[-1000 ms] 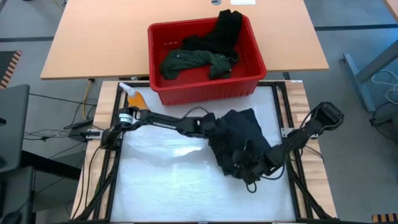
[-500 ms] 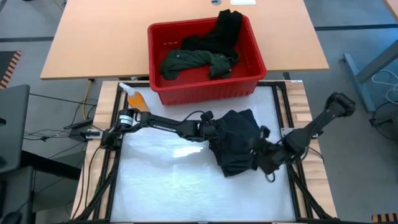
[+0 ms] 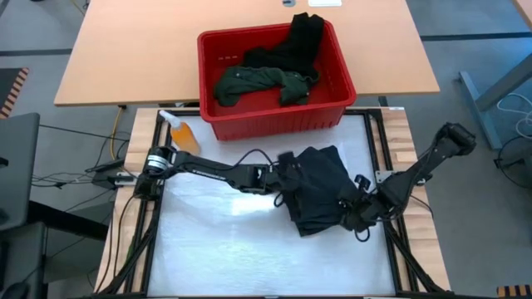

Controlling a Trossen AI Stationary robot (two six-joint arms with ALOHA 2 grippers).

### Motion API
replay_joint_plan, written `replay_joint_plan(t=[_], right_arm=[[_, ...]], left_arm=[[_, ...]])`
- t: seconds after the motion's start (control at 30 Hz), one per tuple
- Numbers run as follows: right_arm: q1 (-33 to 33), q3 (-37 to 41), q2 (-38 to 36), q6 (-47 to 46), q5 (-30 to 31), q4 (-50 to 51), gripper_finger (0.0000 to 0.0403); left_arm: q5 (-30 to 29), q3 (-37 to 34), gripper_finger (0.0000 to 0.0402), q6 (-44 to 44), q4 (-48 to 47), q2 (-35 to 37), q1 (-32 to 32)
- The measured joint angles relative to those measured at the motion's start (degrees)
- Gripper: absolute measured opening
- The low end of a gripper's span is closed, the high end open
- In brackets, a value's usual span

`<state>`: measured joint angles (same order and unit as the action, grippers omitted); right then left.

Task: Fold Laundry from Bin
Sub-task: Stack the dark blue shorts on top of the dark blue jeans

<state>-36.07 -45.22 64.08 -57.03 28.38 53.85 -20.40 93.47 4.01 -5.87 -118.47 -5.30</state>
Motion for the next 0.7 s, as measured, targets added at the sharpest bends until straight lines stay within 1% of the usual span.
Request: replay_joint_plan(t=[0.07,0.17,0.23,0.27,0.3,0.33,0.4,0.43,0.53,0.6,0.7], right_arm=[[0.8,-2.3,-1.4,4.7,1.7,0.3,0.0024],[3.3,-5.3,-4.0,11.0,10.2,0.0,0.0024],[6.4,-5.9,-5.6,13.3,16.0,-0.8,0.0019],[8.6,-5.9,-6.2,14.6,17.0,-1.0,0.0016],[11.3,-5.9,-6.4,16.3,16.6,-1.4,0.0014],[14.1,-5.7,-6.4,18.6,15.3,-2.5,0.0014],[19.9,-4.3,-6.0,24.7,11.7,-7.9,0.0014],[22.9,-3.0,-5.7,28.5,8.6,-11.7,0.0014],[32.3,0.3,-3.5,38.4,-3.5,-23.3,0.0015],[37.8,2.5,-1.8,41.2,-9.6,-27.2,0.0015],[44.1,5.8,0.1,43.5,-16.1,-33.7,0.0015]], left_arm=[[3.5,0.0,0.0139,-0.7,0.2,-1.4,-0.1],[5.1,0.0,0.0139,-2.9,0.3,-3.5,0.0],[5.1,0.0,0.0139,-4.5,0.1,-4.7,-0.1],[5.2,0.0,0.0139,-5.4,0.4,-5.2,-0.3],[5.3,0.0,0.0139,-6.2,-0.1,-5.4,-0.6],[5.7,0.0,0.0139,-6.9,-0.8,-5.6,-0.8],[5.9,0.1,0.0139,-8.0,-0.2,-6.7,-1.3],[5.6,0.1,0.0139,-8.2,-0.3,-6.9,-1.5],[5.3,0.0,0.0139,-8.4,-0.4,-7.2,-2.3],[5.0,0.0,0.0139,-9.0,-0.8,-7.2,-2.7],[3.3,0.0,0.0139,-9.2,-1.5,-7.2,-3.2]])
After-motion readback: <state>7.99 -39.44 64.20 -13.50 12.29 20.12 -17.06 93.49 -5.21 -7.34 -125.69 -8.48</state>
